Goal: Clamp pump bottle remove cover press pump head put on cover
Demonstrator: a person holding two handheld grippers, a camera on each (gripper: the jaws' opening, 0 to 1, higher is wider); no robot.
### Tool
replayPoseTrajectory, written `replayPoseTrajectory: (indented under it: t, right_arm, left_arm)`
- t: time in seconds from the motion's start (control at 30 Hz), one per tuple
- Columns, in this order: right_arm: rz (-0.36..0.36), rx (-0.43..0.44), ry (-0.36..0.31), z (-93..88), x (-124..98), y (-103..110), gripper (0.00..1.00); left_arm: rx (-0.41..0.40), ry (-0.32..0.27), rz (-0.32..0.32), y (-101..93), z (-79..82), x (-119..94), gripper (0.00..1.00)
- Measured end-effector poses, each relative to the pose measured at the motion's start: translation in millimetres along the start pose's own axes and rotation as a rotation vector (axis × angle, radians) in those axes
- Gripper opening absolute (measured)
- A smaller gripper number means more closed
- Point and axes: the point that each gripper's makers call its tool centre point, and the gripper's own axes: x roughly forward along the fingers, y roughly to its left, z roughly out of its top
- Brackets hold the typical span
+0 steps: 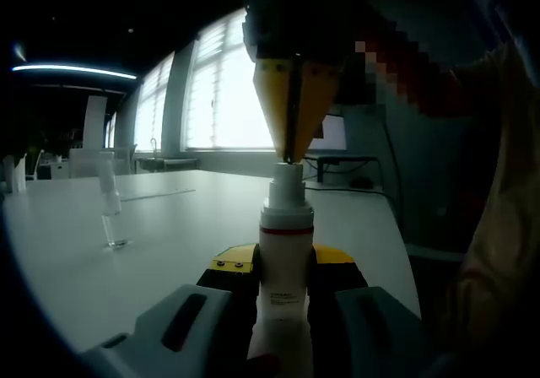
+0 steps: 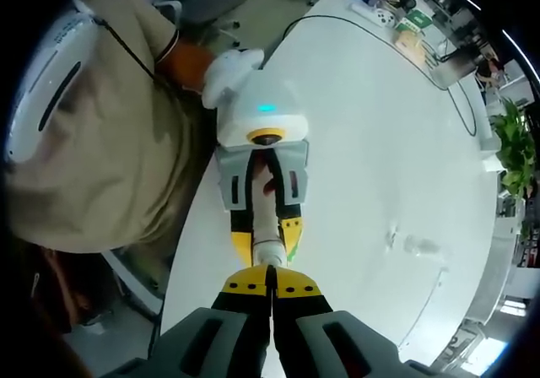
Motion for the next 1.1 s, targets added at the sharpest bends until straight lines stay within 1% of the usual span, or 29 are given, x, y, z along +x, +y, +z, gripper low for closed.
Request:
replayPoseTrajectory:
  t: [0.37, 0.9, 1.03, 1.1]
  right_arm:
    - [0.007, 0.012, 0.003, -1.5, 4.1, 1.7, 0.00]
    - [0.003, -0.007, -0.002, 0.1, 3.5, 4.9, 0.00]
    - [-0.006, -0.011, -0.016, -0.7, -1.5, 2.4, 0.00]
    - [-0.006, -0.001, -0.037, -1.2, -2.9, 0.8, 0.00]
  left_arm:
    - [0.000, 0.000, 0.000, -0.4, 0.1, 0.3, 0.13]
    - [0.000, 0.001, 0.000, -0.6, 0.2, 0.6, 0.13]
    - [0.000, 0.000, 0.000, -0.3, 0.2, 0.4, 0.13]
    - [0.000, 0.000, 0.000, -0.4, 0.1, 0.3, 0.13]
